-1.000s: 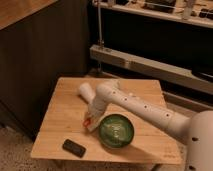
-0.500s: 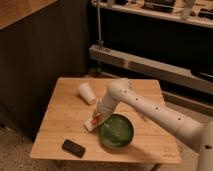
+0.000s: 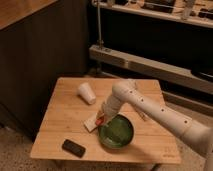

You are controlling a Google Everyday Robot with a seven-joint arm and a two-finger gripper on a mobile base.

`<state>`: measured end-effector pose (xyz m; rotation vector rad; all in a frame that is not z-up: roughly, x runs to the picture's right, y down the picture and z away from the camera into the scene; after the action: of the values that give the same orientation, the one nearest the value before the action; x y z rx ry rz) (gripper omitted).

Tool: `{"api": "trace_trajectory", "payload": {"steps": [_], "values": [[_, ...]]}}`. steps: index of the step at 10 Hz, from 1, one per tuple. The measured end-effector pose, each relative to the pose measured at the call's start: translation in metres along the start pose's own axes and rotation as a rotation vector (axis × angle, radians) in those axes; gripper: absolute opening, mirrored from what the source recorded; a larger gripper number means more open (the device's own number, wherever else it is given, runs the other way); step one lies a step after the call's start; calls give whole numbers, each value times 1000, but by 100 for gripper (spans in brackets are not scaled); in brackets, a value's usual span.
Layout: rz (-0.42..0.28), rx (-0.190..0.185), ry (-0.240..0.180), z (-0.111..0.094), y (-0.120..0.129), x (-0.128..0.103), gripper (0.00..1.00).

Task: Place the pepper in the ceramic bowl

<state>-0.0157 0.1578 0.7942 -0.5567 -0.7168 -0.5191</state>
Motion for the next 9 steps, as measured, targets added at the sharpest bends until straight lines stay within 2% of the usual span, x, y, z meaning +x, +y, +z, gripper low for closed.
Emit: {"api": "trace_trajectory", "payload": {"steps": [2, 5, 9], "values": [[0, -4, 1, 0, 3, 0, 51], [21, 3, 2, -10, 15, 9, 53], [26, 6, 1, -11, 20, 9, 53]]}}
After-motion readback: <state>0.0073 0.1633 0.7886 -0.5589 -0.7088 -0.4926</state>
